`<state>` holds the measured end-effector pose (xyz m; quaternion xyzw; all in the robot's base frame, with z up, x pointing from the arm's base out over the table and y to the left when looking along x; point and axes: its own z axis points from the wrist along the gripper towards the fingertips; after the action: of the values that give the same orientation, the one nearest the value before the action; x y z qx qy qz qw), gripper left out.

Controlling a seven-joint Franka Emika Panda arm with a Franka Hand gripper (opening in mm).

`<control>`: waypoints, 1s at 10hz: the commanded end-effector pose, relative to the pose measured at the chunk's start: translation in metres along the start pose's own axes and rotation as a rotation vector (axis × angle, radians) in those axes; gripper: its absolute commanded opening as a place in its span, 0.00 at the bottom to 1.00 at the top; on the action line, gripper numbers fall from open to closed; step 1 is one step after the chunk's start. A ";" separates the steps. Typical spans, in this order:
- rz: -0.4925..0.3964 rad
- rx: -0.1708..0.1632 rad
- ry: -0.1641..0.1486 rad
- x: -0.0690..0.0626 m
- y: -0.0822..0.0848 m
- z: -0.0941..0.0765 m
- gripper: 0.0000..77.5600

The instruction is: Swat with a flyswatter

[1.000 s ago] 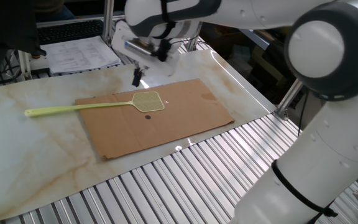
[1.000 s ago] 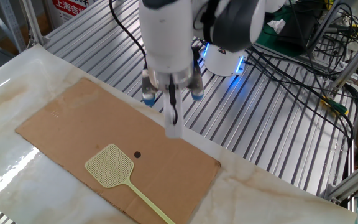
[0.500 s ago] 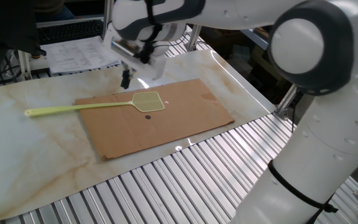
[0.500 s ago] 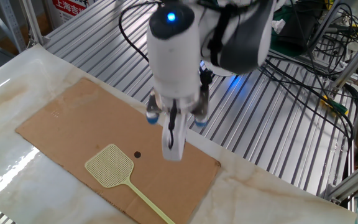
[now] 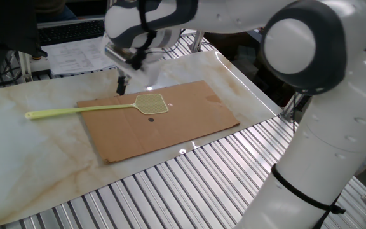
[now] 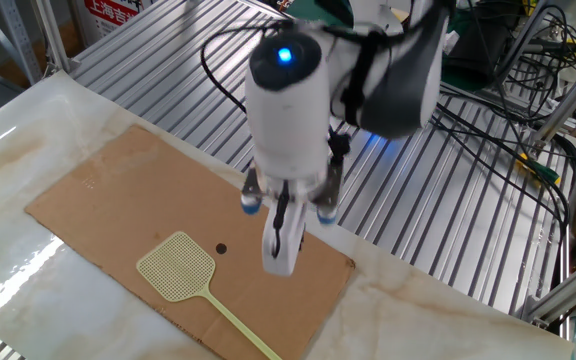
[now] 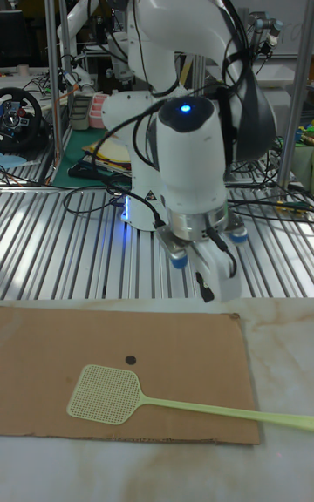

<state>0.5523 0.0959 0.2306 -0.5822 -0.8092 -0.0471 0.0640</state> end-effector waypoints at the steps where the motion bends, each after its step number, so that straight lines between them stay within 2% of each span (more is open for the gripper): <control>1: 0.169 -0.019 -0.004 0.013 0.025 0.028 0.00; 4: 0.215 -0.029 -0.008 0.016 0.032 0.037 0.00; 5: 0.243 -0.040 -0.009 0.020 0.037 0.046 0.00; 10: 0.275 -0.049 -0.014 0.024 0.045 0.059 0.00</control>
<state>0.5749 0.1300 0.1888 -0.6704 -0.7383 -0.0483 0.0561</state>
